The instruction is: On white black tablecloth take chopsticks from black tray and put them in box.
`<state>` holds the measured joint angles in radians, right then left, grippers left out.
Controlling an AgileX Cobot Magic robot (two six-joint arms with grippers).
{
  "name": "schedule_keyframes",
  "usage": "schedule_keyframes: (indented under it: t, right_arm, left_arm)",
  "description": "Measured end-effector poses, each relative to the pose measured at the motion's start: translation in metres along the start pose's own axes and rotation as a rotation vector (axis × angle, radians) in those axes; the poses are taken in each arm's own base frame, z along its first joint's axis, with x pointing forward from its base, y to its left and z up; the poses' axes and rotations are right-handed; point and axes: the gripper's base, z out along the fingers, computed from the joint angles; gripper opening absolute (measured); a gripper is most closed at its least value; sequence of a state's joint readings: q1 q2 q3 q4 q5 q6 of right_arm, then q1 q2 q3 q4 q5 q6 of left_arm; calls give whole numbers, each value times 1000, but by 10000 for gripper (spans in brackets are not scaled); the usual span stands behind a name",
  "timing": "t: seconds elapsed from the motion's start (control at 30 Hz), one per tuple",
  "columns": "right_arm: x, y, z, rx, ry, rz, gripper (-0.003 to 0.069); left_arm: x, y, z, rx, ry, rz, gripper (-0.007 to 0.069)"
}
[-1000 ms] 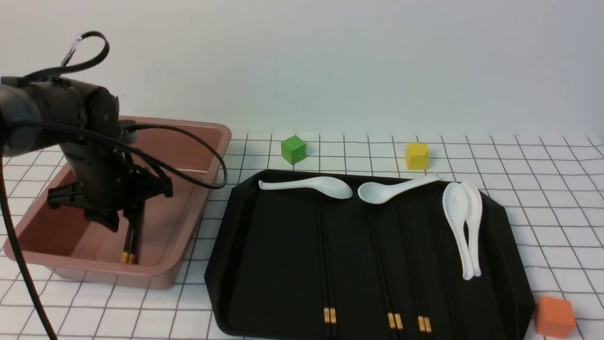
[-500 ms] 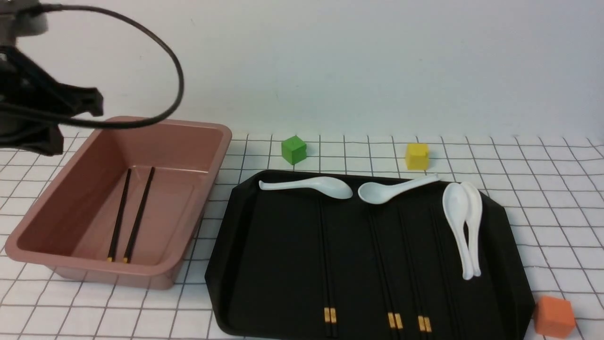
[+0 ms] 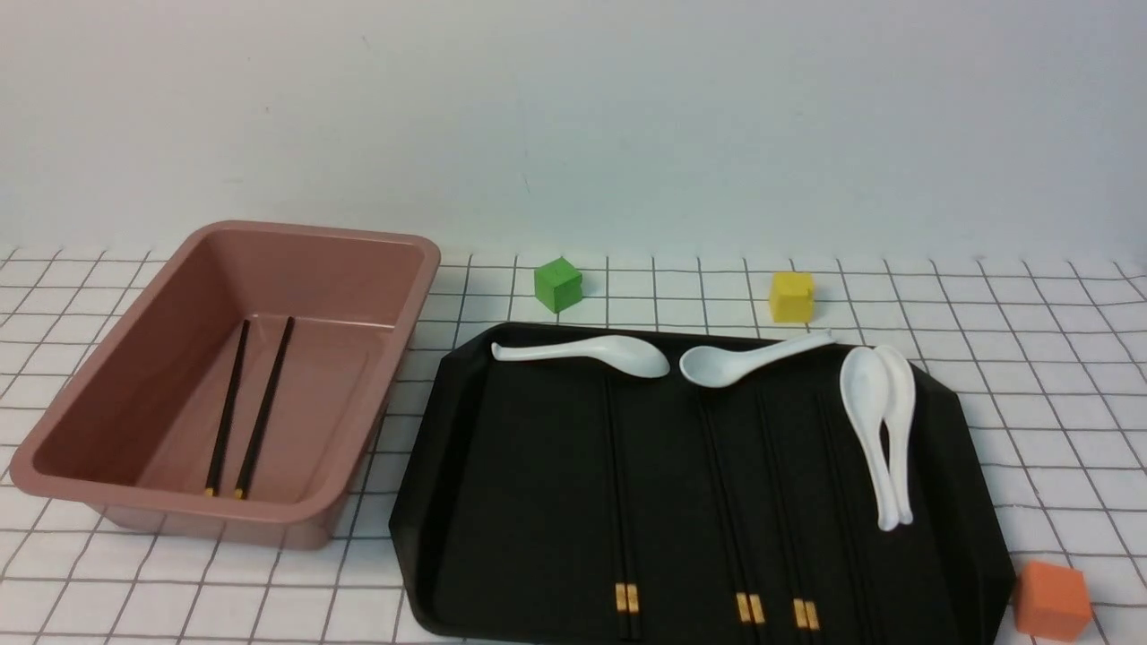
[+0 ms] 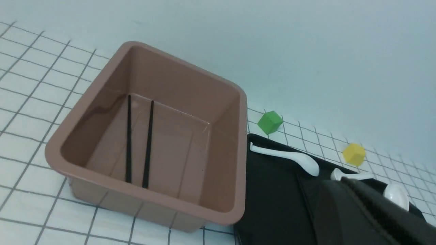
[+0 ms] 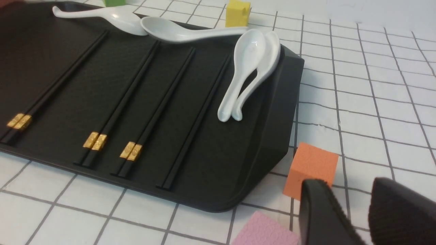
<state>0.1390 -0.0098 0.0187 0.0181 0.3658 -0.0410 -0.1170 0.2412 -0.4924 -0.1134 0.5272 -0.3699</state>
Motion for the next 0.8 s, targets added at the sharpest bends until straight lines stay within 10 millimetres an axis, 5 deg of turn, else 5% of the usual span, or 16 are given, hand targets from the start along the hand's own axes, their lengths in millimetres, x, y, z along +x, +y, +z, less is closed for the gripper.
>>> schedule_keyframes:
  t: [0.17, 0.8]
  right_arm:
    - [0, 0, 0, 0, 0, 0, 240]
    - [0, 0, 0, 0, 0, 0, 240]
  left_arm:
    - [37, 19, -8, 45, -102, -16, -13]
    - [68, 36, 5, 34, -102, -20, -13]
